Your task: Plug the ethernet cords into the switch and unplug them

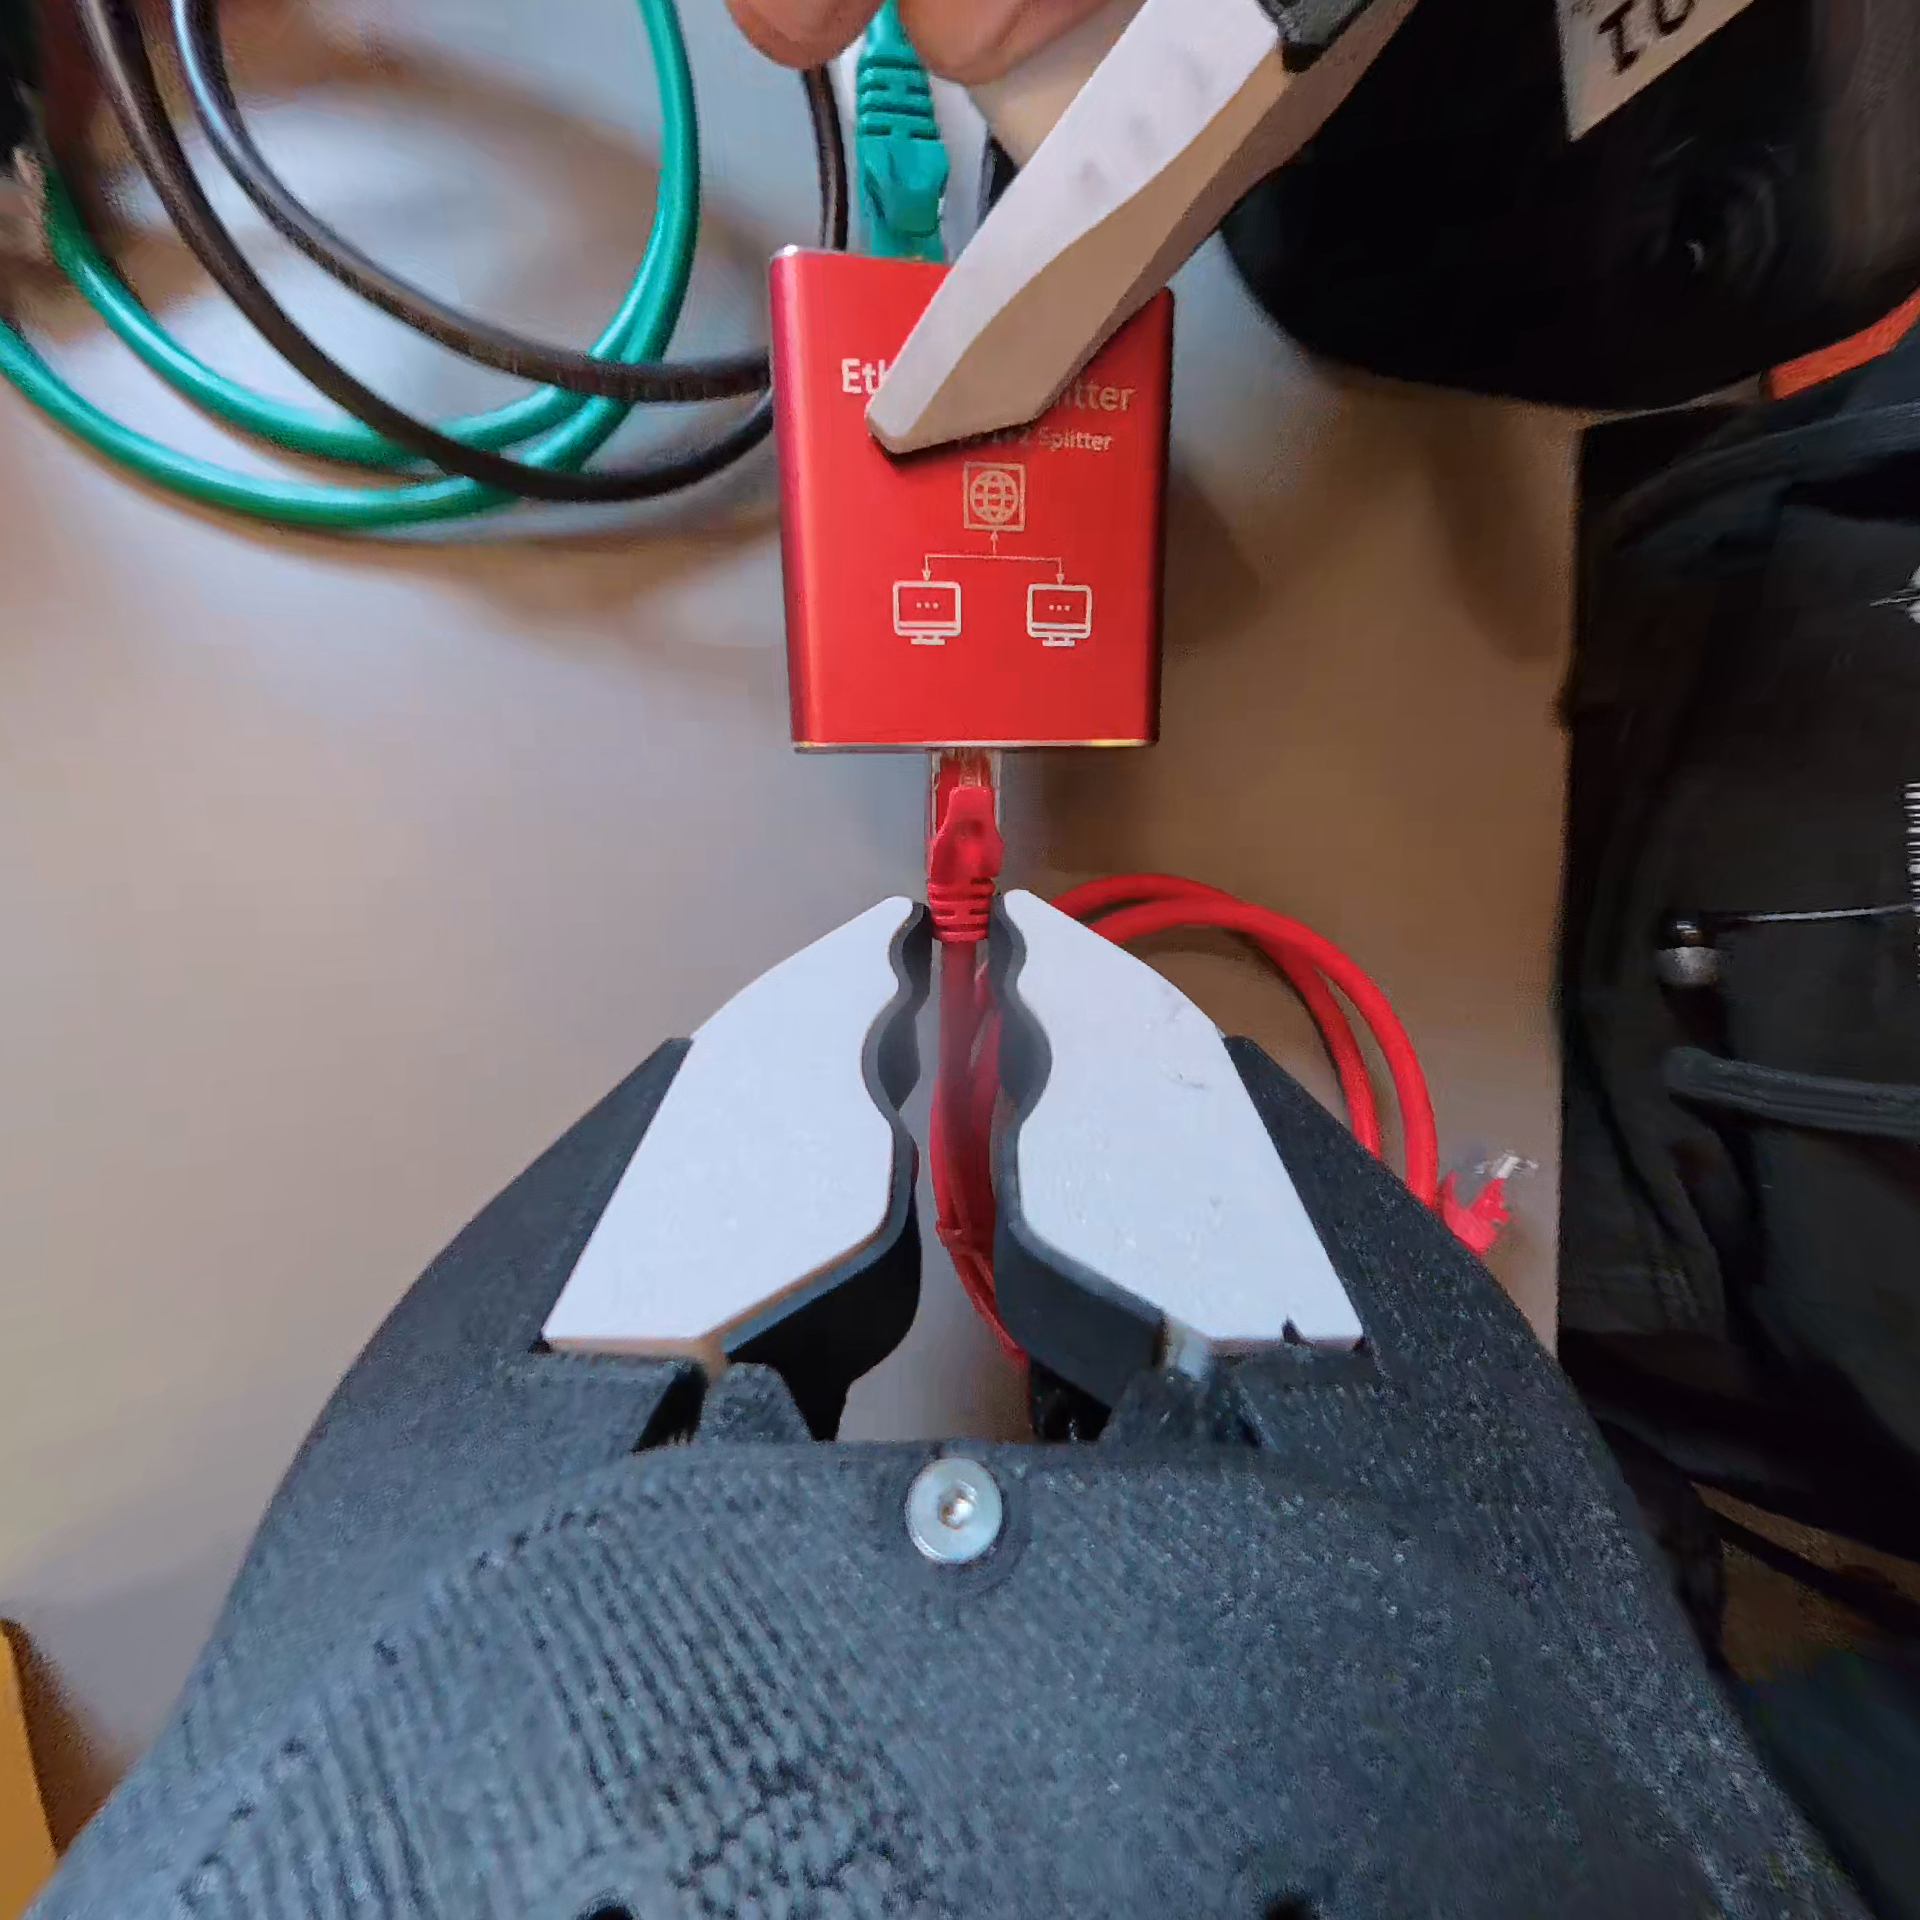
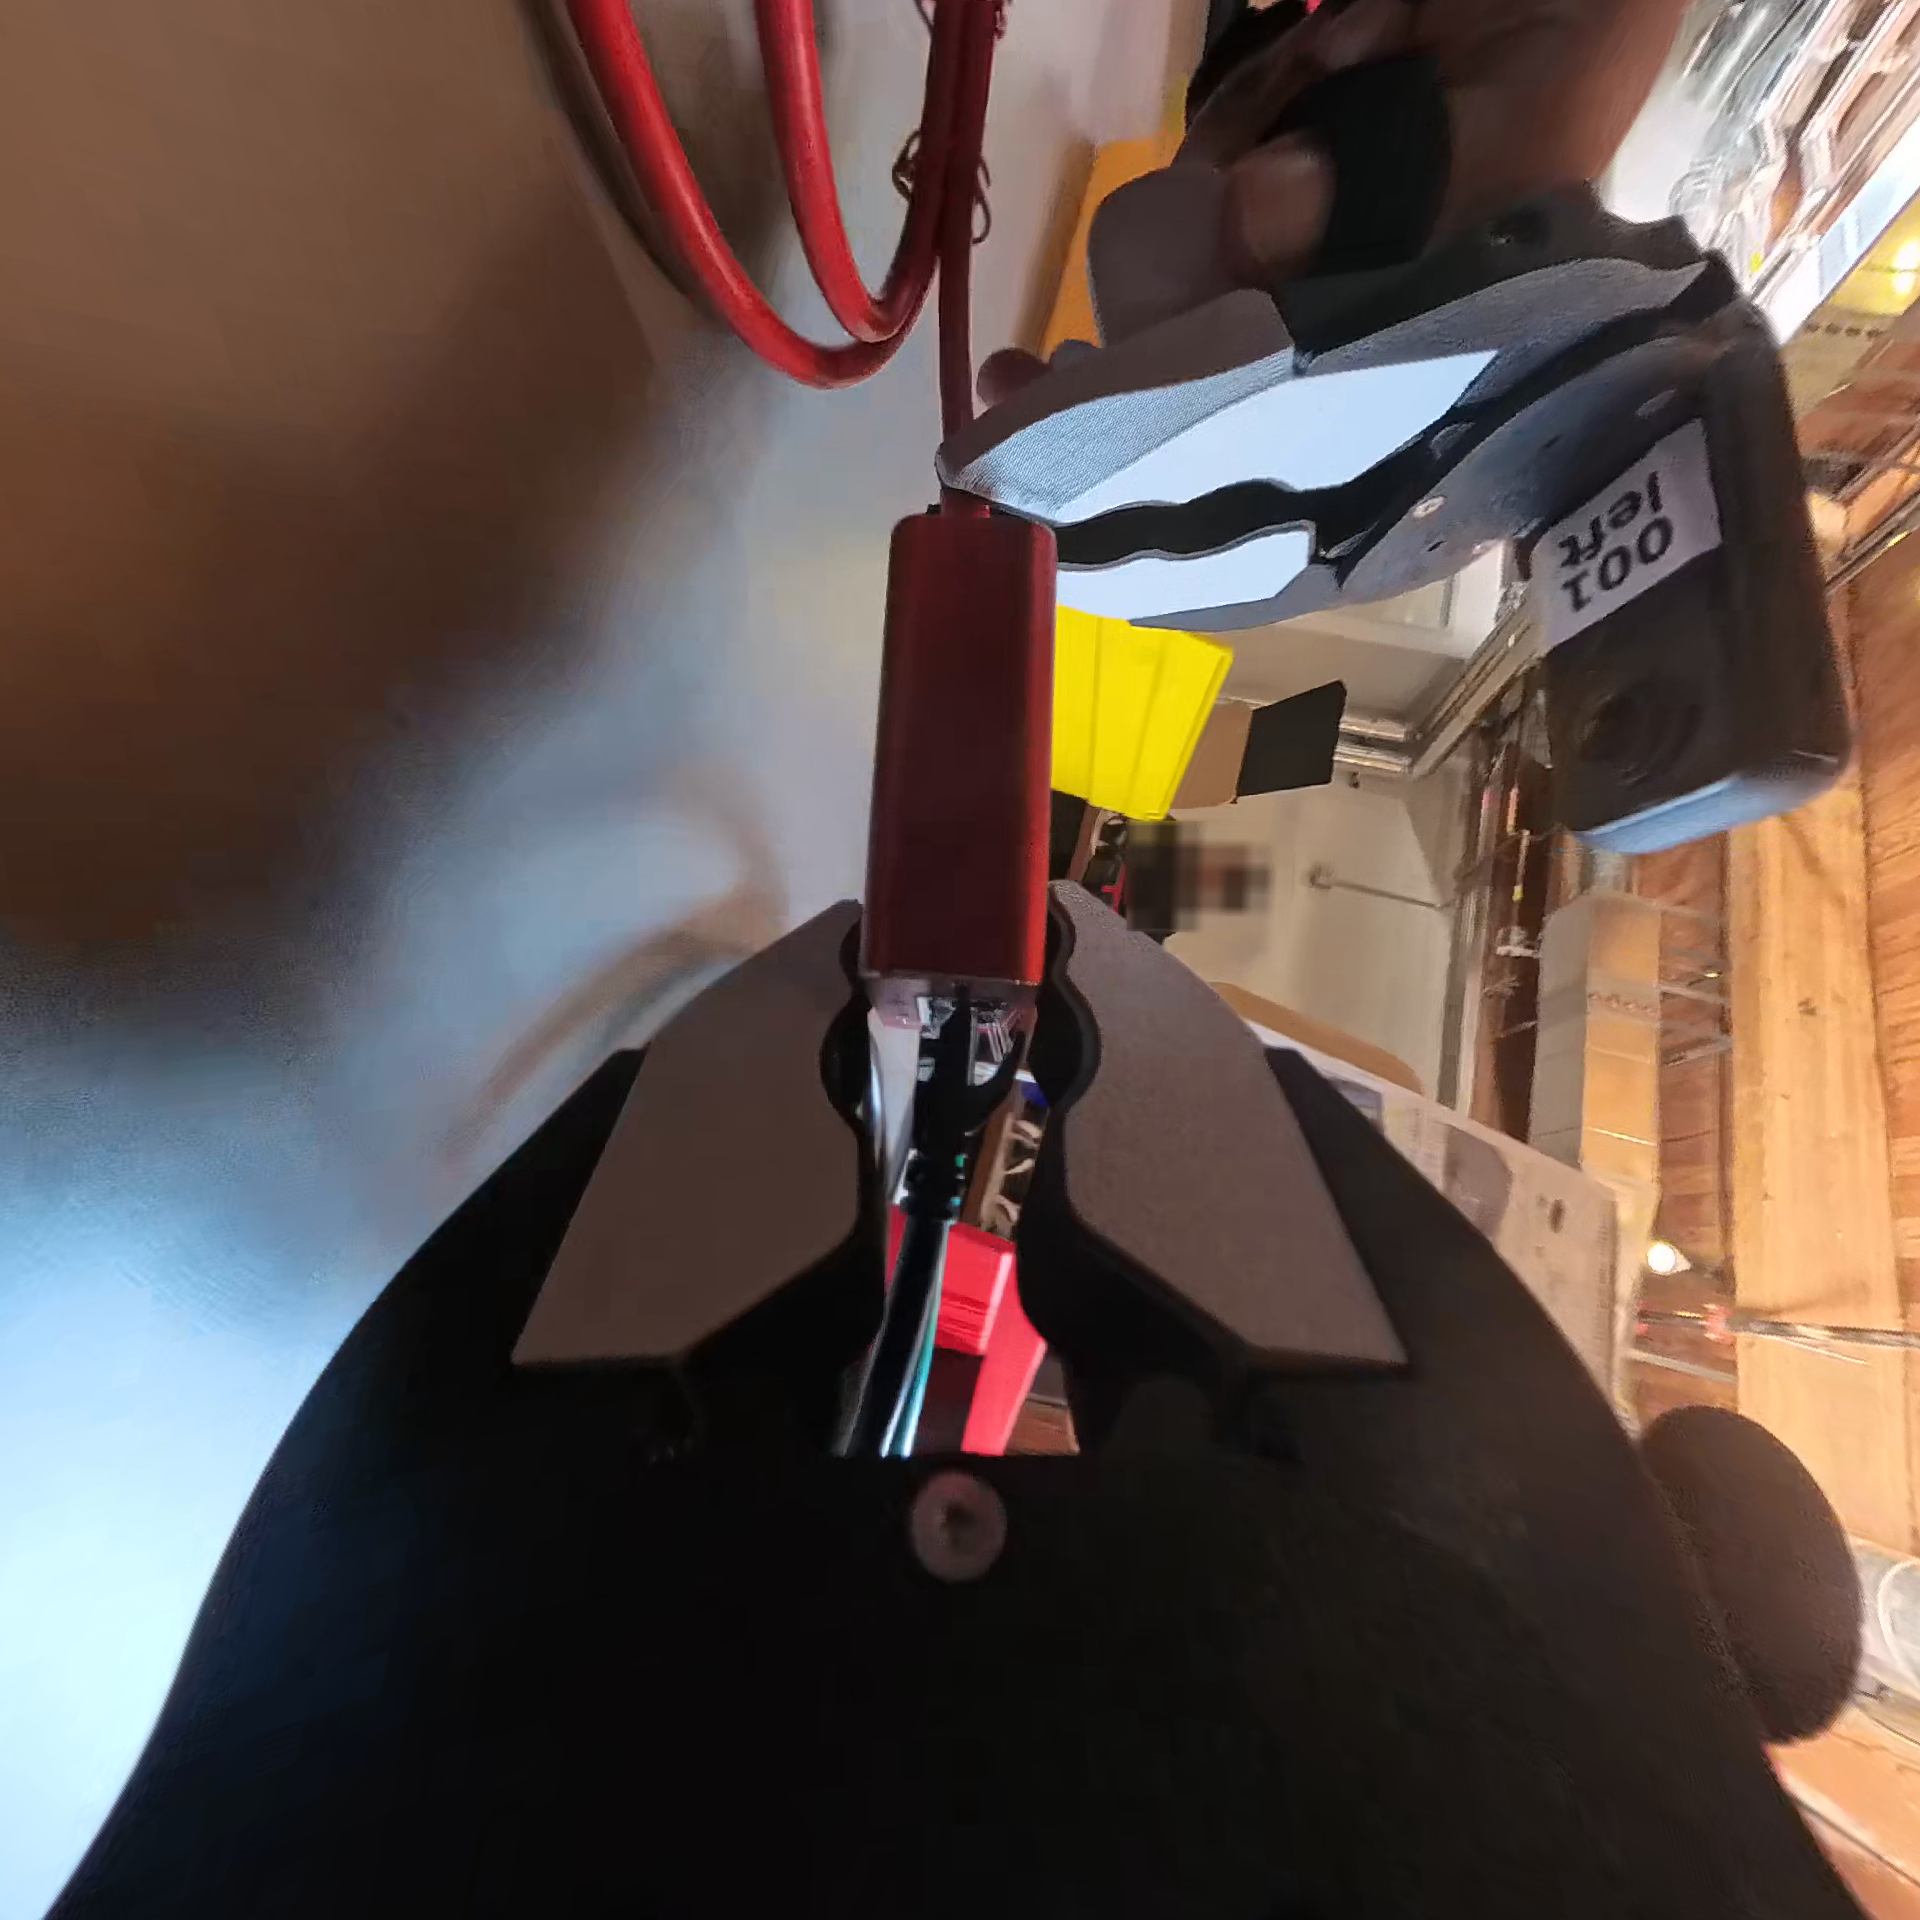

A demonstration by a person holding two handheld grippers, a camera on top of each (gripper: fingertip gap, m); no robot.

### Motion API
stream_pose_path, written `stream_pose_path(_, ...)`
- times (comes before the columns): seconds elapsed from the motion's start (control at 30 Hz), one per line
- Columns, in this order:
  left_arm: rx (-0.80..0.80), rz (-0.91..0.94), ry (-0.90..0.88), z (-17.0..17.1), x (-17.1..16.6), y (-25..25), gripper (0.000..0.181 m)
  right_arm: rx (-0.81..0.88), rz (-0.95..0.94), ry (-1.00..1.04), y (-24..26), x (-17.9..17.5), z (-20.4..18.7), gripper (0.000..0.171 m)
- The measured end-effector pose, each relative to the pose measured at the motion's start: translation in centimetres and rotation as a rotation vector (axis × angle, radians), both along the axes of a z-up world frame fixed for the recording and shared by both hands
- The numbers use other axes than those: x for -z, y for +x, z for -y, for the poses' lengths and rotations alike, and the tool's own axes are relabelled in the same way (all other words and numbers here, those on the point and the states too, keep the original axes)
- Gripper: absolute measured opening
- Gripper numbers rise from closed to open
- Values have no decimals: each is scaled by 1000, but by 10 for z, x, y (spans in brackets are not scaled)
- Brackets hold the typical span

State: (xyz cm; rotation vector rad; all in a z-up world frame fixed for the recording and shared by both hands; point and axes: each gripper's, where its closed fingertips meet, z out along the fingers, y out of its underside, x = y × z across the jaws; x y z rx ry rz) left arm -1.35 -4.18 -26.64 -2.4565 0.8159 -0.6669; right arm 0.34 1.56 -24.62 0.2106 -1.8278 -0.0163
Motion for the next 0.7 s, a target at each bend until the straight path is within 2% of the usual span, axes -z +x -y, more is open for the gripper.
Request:
stream_pose_path(0.13, 19, 70, 96, -2, -45, 10, 10, -5, -55, 52, 8, -45, -1, 27)
stream_pose_path(0.23, 66, 35, 154, -3, -80, 15, 10, 1, -99, 113, 12, -82, 0, 27)
stream_pose_path(0.33, 67, -15, 195, -11, -100, 16, 9, 27, -121, 169, 12, -104, -4, 27)
stream_pose_path(0.53, 35, -36, 249, -16, -102, 14, 10, 93, -112, 126, 15, -105, -10, 27)
stream_pose_path(0.7, -77, 133, 475, -24, -127, 3, 21, 146, -160, -62, 13, -94, -24, 27)
